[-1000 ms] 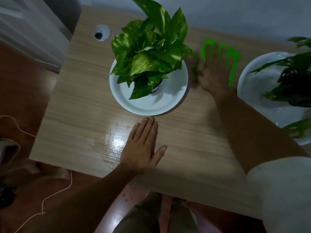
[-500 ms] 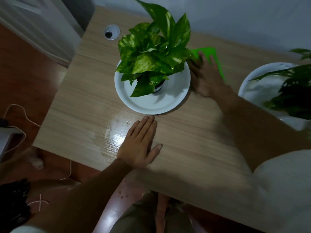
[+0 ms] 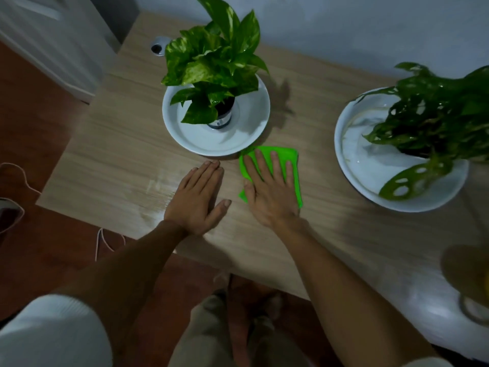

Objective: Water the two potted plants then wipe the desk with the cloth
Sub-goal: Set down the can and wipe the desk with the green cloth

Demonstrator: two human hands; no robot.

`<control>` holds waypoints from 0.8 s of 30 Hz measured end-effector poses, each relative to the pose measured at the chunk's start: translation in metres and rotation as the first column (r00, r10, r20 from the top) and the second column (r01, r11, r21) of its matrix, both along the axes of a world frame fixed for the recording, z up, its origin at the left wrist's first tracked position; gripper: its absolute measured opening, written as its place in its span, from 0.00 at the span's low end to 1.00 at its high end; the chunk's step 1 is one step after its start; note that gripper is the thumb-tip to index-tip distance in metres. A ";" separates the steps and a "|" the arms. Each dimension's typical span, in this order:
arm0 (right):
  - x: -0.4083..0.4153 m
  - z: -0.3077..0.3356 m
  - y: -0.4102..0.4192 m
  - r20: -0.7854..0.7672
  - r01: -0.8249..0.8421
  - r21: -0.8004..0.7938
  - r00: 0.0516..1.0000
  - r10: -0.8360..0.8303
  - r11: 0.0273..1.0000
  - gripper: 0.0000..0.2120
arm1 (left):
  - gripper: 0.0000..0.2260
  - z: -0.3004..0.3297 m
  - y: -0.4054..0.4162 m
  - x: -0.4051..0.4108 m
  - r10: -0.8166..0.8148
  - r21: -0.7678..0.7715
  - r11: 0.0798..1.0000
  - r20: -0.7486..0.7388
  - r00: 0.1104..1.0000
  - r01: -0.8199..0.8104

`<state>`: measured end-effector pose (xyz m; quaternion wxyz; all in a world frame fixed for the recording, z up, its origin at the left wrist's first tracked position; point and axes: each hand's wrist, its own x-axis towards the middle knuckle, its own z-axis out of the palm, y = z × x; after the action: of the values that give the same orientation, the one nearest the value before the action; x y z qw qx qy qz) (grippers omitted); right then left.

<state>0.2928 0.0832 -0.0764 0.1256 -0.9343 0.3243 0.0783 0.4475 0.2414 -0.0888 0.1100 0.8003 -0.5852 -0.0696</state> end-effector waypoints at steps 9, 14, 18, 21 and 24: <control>0.008 -0.002 -0.070 -0.010 0.118 0.000 0.993 -0.118 0.993 0.29 | 0.31 0.003 0.008 -0.002 0.026 -0.079 0.996 -0.061 0.998 -0.031; 0.019 -0.003 0.011 0.020 0.272 -0.016 0.962 -0.272 0.962 0.29 | 0.28 0.013 0.038 0.045 0.175 -0.036 0.983 -0.105 0.979 -0.179; 0.044 -0.003 0.087 -0.007 0.338 0.024 0.941 -0.338 0.941 0.30 | 0.28 0.016 0.066 0.096 0.209 0.011 0.978 -0.112 0.971 -0.209; 0.079 0.000 0.123 -0.013 0.346 0.017 0.938 -0.346 0.938 0.31 | 0.28 0.015 0.080 0.134 0.218 0.016 0.976 -0.101 0.971 -0.218; 0.110 0.002 0.143 -0.014 0.302 0.005 0.953 -0.302 0.953 0.31 | 0.28 0.014 0.087 0.159 0.227 0.013 0.974 -0.087 0.970 -0.227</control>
<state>0.4026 0.2266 -0.0740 0.1374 -0.8728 0.4639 0.0652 0.6065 0.3281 -0.0746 0.1419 0.8584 -0.4843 -0.0925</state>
